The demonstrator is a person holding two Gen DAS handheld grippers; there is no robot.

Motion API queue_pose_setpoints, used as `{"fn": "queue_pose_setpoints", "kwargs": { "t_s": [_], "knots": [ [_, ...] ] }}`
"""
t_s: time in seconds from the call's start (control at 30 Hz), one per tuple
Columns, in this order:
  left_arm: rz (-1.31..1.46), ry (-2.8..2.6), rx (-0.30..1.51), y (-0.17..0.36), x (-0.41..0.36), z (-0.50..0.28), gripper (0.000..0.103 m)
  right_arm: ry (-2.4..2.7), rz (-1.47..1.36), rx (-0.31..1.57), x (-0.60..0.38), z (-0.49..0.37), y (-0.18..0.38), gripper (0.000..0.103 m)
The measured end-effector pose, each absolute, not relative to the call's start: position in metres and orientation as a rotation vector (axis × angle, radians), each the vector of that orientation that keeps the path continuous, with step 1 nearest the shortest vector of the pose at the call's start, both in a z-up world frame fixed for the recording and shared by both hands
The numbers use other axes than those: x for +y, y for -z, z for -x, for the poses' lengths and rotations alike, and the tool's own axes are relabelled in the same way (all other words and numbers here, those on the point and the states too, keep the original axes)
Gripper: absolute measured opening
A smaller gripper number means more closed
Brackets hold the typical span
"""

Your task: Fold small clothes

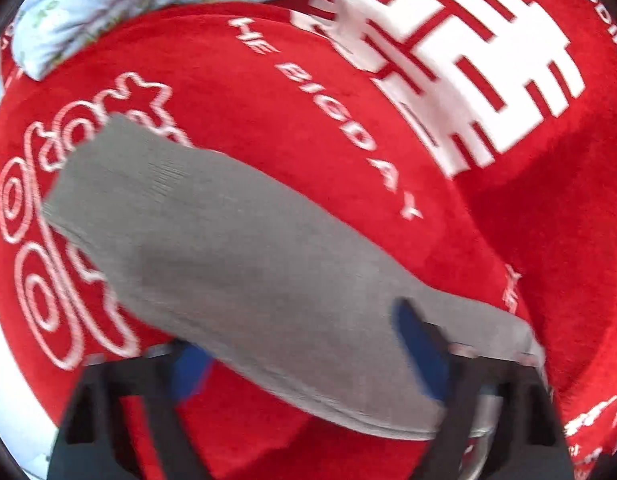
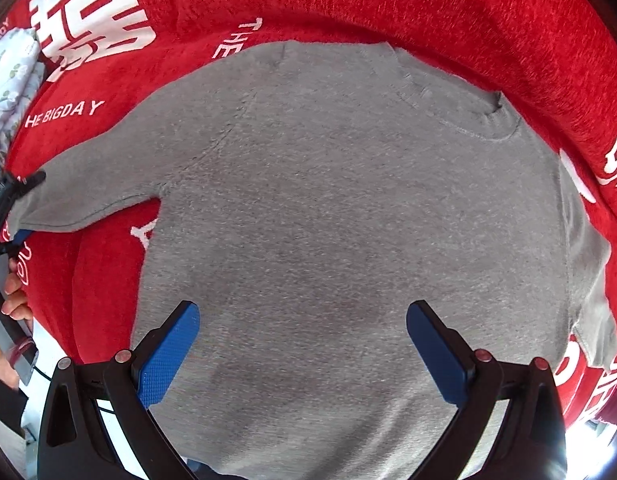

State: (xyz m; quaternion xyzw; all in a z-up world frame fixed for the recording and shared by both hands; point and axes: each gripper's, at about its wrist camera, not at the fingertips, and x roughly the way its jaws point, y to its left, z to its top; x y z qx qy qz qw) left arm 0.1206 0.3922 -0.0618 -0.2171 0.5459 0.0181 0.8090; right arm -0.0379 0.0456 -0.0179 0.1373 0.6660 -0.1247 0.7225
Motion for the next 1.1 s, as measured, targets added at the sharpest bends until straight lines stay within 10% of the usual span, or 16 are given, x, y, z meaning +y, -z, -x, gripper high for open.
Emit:
{"fn": "queue_pose_setpoints", "kwargs": {
  "t_s": [0.1,0.67,1.0,1.1],
  "knots": [
    [0.439,0.002,1.167,0.063,0.404,-0.122,0.007,0.262,-0.309,1.463,0.049,0.041,0.015,0.103],
    [0.181,0.628,0.984,-0.061,0.193,-0.103,0.007,0.398,-0.498,1.314,-0.026,0.103,-0.023,0.103],
    [-0.225,0.811,1.118,0.014,-0.026,-0.017,0.007,0.581,-0.634,1.300,-0.118,0.182,-0.002,0.103],
    [-0.344,0.779,1.160,0.043,-0.052,-0.002,0.032,0.601,-0.654,1.316,-0.136,0.200,0.009,0.103]
  ]
}}
